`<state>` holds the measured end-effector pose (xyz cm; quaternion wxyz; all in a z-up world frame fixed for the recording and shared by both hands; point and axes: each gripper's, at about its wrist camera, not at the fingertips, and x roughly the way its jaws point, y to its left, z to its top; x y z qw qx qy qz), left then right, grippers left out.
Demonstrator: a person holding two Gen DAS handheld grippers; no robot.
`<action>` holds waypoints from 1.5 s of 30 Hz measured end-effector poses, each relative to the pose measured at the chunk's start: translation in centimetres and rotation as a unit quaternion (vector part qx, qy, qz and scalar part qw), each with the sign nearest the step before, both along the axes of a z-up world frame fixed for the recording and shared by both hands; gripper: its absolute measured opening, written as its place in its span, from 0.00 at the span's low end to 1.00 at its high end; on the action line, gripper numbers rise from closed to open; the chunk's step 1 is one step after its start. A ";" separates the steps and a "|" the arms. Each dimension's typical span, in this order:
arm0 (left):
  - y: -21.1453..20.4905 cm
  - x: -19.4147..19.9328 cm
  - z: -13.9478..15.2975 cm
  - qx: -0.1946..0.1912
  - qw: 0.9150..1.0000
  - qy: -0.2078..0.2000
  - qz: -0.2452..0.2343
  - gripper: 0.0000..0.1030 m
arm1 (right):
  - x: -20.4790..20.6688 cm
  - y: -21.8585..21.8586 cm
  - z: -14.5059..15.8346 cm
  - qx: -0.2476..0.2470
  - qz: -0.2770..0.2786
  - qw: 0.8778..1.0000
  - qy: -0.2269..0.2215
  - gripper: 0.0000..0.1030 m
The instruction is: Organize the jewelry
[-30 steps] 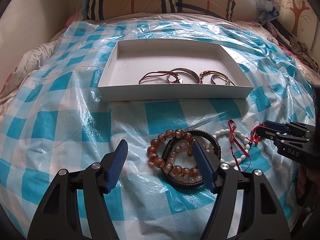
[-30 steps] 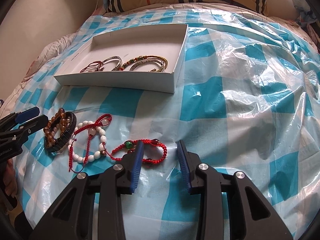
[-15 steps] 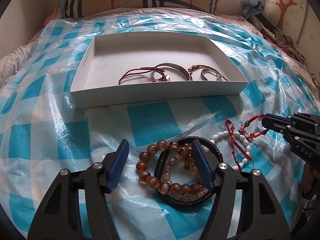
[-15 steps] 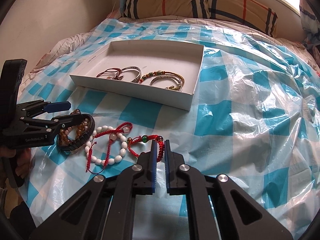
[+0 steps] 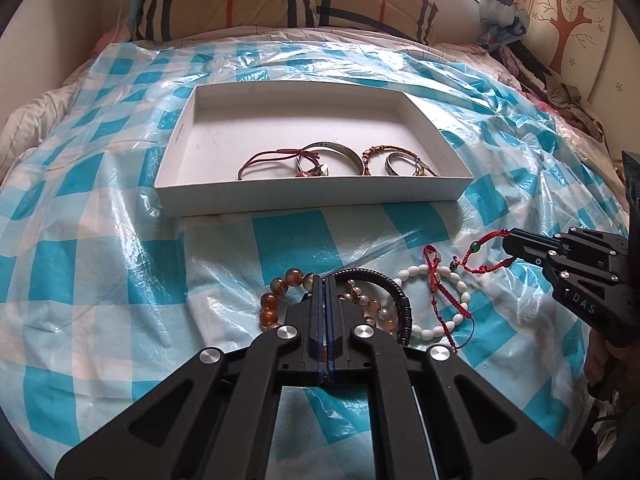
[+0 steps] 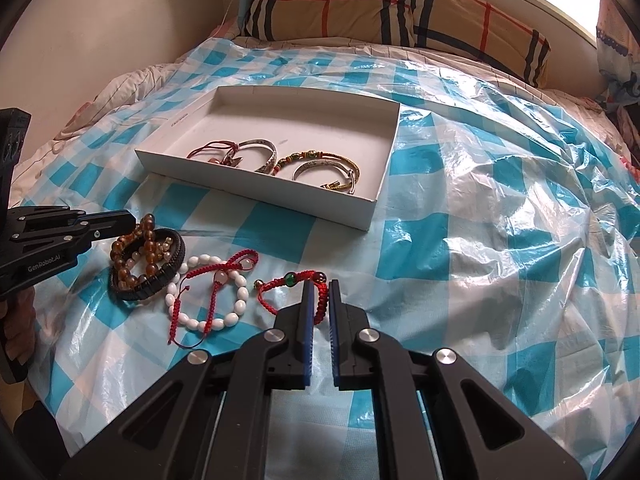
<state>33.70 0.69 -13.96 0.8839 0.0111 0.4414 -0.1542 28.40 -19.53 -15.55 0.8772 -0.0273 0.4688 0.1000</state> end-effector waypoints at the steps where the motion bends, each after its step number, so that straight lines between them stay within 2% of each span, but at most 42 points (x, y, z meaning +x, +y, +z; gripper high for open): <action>1: 0.0 -0.1 0.2 0.000 1.000 -0.002 0.000 0.01 | 0.0 0.0 0.0 0.000 0.000 1.000 0.000 0.08; 9: -0.3 0.1 0.5 0.022 1.000 -0.003 -0.007 0.02 | 0.0 0.1 0.3 -0.002 0.001 1.000 -0.005 0.08; 10: -0.2 0.3 0.2 0.025 1.000 0.000 -0.006 0.05 | 0.0 0.1 0.4 -0.002 0.001 1.000 -0.005 0.08; 12: -0.1 0.6 -0.2 0.028 1.000 0.007 0.000 0.20 | -0.1 0.0 0.4 -0.002 0.000 1.000 -0.006 0.08; 13: 0.0 0.7 -0.4 0.028 1.000 0.007 0.003 0.34 | -0.1 0.0 0.4 -0.002 0.000 1.000 -0.006 0.08; 15: 0.2 0.8 -0.7 0.033 0.999 0.003 0.012 0.48 | -0.1 0.0 0.4 -0.002 0.001 1.000 -0.007 0.08; 19: 0.5 1.1 -1.8 0.039 0.999 0.017 0.016 0.50 | 0.0 0.1 0.5 -0.004 0.002 1.000 -0.009 0.08; 24: -0.1 0.7 -2.5 0.037 0.999 0.029 0.006 0.48 | 0.0 0.1 0.8 -0.008 0.002 1.000 -0.013 0.08; 28: -0.4 0.3 -2.6 0.050 0.998 0.034 0.009 0.24 | -0.1 0.1 1.0 -0.011 0.002 1.000 -0.017 0.08; 33: -0.2 -0.2 -2.0 0.055 0.998 0.028 0.012 0.12 | -0.2 0.2 1.4 -0.012 0.002 1.000 -0.022 0.08; 34: -0.2 -0.3 -1.7 0.061 0.998 0.024 0.013 0.00 | -0.2 0.1 1.5 -0.012 0.002 1.000 -0.023 0.08; 45: -0.5 -0.9 0.8 0.053 0.999 0.003 -0.003 0.00 | -0.5 0.2 2.3 -0.011 0.002 0.999 -0.031 0.08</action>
